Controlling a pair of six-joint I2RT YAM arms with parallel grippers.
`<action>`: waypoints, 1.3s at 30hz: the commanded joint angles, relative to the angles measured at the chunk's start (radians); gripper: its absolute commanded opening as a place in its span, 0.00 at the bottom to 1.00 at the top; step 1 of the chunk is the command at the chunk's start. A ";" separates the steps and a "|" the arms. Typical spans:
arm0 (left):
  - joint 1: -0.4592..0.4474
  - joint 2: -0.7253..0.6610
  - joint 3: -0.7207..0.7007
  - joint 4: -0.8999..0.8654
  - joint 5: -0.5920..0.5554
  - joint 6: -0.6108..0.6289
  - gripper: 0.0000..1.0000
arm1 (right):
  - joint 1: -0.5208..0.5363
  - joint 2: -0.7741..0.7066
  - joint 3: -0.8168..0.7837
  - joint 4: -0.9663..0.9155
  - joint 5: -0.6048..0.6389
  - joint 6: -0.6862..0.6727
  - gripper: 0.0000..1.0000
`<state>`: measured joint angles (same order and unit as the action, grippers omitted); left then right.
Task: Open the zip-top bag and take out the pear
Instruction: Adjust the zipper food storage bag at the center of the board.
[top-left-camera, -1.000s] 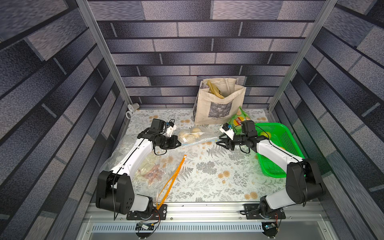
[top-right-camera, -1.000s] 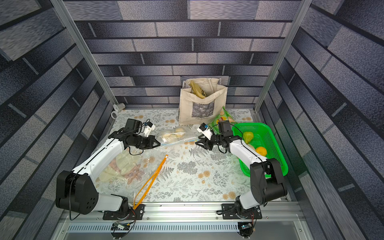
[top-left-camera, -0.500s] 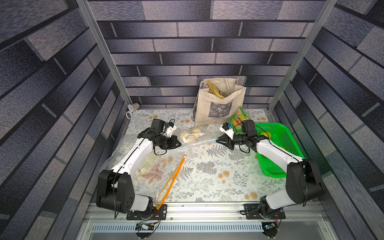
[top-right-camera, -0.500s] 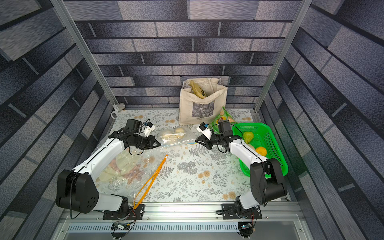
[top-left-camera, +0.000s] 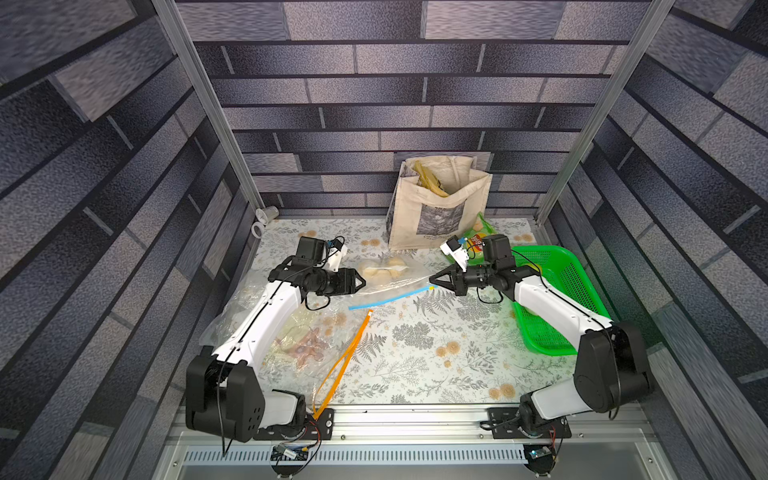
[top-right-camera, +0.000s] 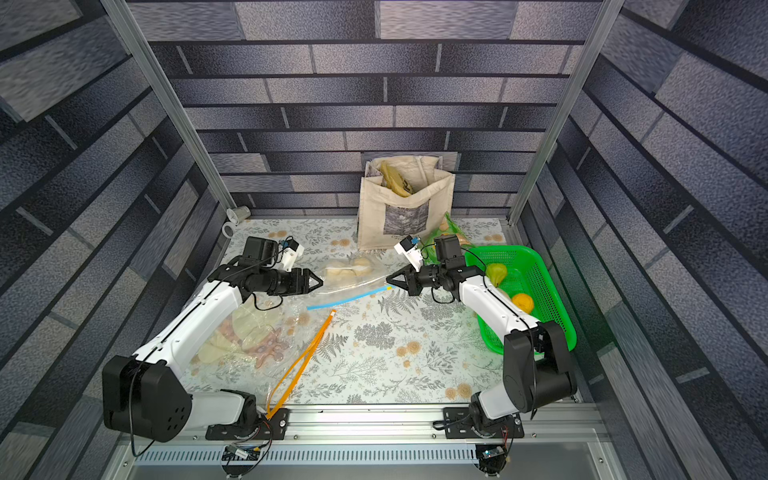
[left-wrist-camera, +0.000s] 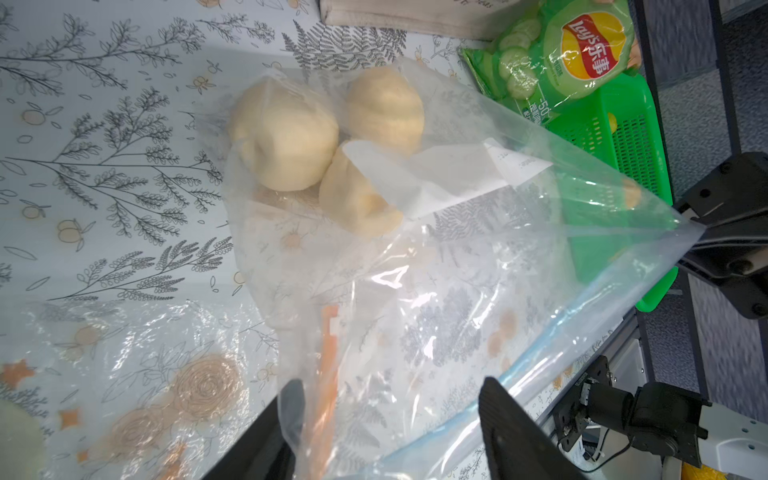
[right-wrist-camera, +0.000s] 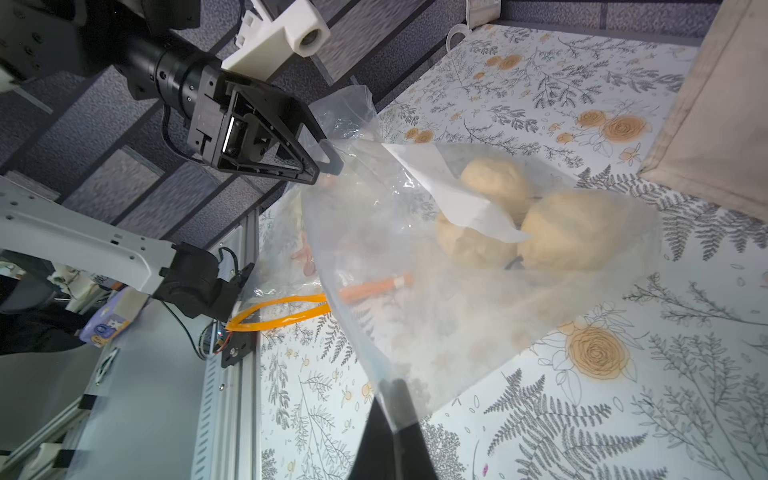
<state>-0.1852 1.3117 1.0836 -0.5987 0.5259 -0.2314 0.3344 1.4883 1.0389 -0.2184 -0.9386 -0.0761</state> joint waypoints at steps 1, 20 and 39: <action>0.003 -0.059 0.022 0.007 -0.105 -0.046 0.71 | 0.017 0.024 0.042 -0.041 -0.038 0.261 0.00; -0.281 -0.262 -0.122 0.243 -0.341 -0.585 0.67 | 0.038 -0.037 -0.113 0.197 0.047 1.110 0.00; -0.923 -0.118 -0.088 0.420 -1.065 -0.936 0.50 | 0.040 -0.089 -0.249 0.505 0.092 1.463 0.00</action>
<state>-1.0752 1.1511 0.9474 -0.2501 -0.4091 -1.1366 0.3649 1.4036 0.8108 0.1837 -0.8608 1.3125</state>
